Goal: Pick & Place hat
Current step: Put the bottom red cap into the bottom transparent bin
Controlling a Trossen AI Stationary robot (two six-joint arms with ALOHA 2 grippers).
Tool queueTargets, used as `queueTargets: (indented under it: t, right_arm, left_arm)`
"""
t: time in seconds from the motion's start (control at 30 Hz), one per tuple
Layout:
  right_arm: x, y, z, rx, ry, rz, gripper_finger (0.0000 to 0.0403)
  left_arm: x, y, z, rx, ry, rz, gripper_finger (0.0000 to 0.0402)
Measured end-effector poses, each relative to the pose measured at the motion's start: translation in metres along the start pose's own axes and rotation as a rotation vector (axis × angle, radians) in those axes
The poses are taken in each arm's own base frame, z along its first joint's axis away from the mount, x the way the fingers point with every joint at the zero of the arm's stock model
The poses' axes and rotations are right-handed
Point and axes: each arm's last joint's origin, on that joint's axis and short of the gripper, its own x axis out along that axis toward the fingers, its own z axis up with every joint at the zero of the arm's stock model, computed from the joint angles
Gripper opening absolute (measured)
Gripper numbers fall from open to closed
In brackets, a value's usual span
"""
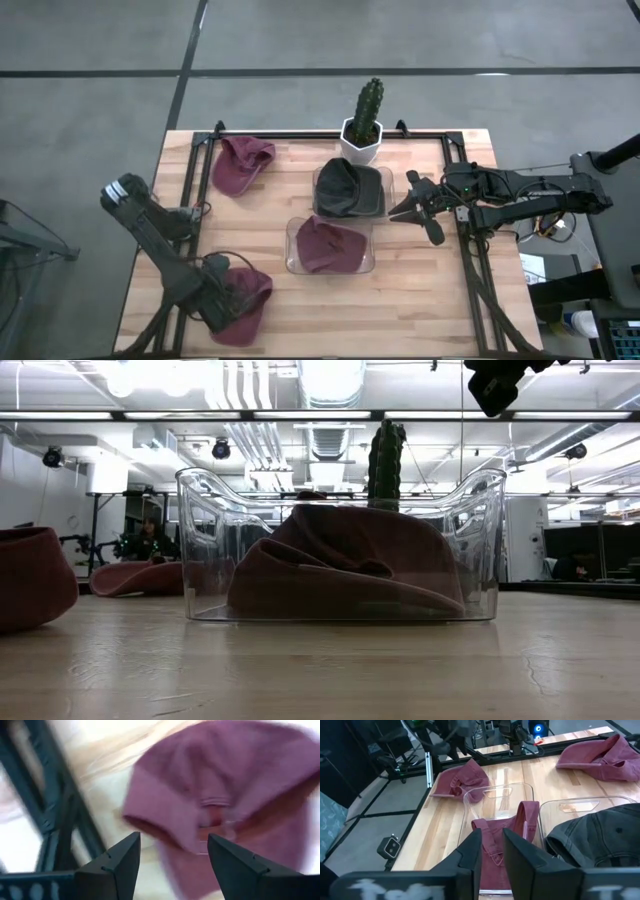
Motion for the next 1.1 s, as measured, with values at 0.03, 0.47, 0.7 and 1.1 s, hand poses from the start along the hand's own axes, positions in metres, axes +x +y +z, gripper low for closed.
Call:
queueTargets:
  t: [0.03, 0.47, 0.7, 1.1]
  right_arm:
    - [0.000, 0.000, 0.000, 0.000, 0.000, 0.000, 0.0065]
    - [0.000, 0.000, 0.000, 0.000, 0.001, 0.000, 0.0074]
    - [0.000, 0.000, 0.000, 0.005, 0.000, 0.000, 0.0076]
    - [0.000, 0.000, 0.000, 0.005, 0.000, 0.000, 0.0064]
  left_arm:
    - [0.005, 0.001, -0.001, -0.014, 0.014, 0.027, 0.0222]
    - [0.038, 0.002, -0.014, -0.057, 0.101, -0.029, 0.0223]
    - [0.048, 0.003, -0.013, -0.056, 0.108, -0.032, 0.0223]
    - [0.086, 0.004, -0.011, -0.037, 0.155, -0.135, 0.0223]
